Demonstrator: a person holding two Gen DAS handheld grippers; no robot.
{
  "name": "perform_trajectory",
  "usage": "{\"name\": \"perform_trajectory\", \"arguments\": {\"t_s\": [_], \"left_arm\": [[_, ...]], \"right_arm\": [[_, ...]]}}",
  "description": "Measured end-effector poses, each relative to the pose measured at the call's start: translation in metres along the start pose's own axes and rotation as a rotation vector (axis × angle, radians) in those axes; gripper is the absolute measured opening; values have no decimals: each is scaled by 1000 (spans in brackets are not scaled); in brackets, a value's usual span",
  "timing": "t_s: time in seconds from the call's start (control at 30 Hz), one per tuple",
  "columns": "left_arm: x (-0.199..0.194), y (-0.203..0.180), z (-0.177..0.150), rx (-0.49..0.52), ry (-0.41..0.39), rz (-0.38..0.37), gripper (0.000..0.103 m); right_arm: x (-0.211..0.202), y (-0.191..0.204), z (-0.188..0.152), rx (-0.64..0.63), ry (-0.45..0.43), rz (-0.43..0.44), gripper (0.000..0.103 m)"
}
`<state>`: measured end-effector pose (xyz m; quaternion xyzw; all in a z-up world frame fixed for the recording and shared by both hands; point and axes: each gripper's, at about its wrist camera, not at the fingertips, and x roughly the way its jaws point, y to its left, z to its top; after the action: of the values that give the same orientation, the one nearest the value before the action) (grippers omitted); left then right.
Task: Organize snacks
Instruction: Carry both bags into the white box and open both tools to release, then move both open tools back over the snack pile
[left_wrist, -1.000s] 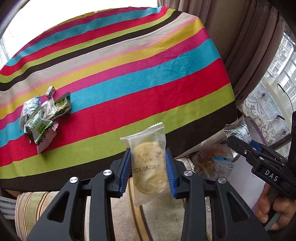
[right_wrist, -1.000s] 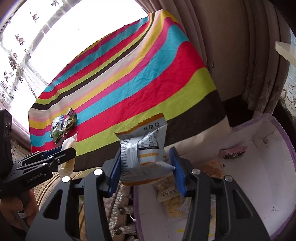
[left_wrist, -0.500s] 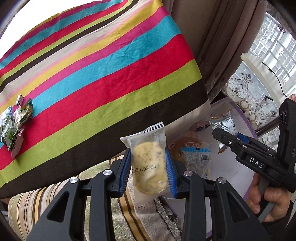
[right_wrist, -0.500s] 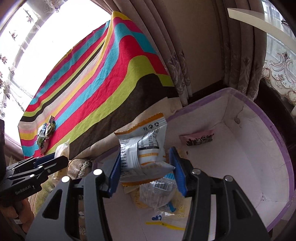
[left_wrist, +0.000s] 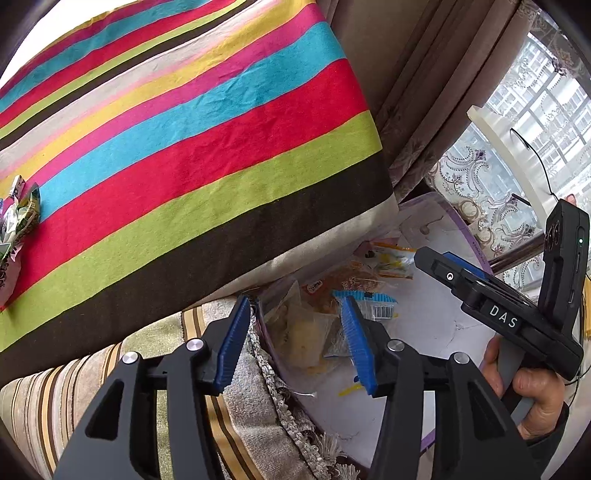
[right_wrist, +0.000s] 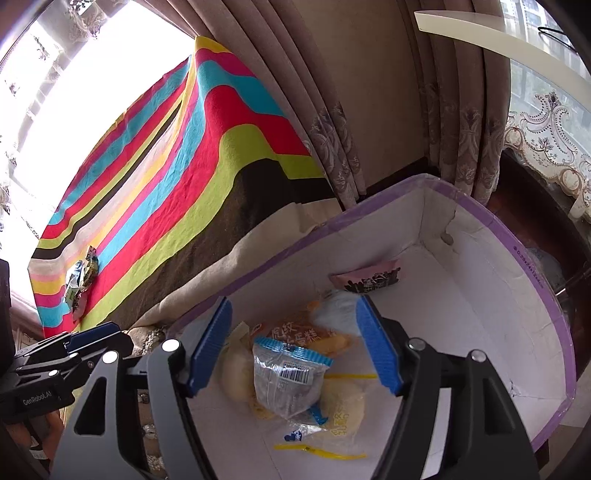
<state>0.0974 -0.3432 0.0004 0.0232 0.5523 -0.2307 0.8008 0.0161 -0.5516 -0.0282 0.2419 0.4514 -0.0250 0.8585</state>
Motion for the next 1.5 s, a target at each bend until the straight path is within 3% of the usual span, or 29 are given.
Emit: {"name": "perform_trajectory", "arguments": {"t_s": [0.47, 0.9, 1.5], "left_arm": [[-16, 30, 2, -73, -39, 21, 56], [-43, 104, -6, -243, -93, 76, 57], [-82, 191, -43, -419, -156, 138, 57]], "right_arm": [[-7, 20, 2, -32, -10, 27, 72], [-7, 51, 3, -93, 0, 47, 72], [5, 118, -2, -216, 36, 115, 72]]}}
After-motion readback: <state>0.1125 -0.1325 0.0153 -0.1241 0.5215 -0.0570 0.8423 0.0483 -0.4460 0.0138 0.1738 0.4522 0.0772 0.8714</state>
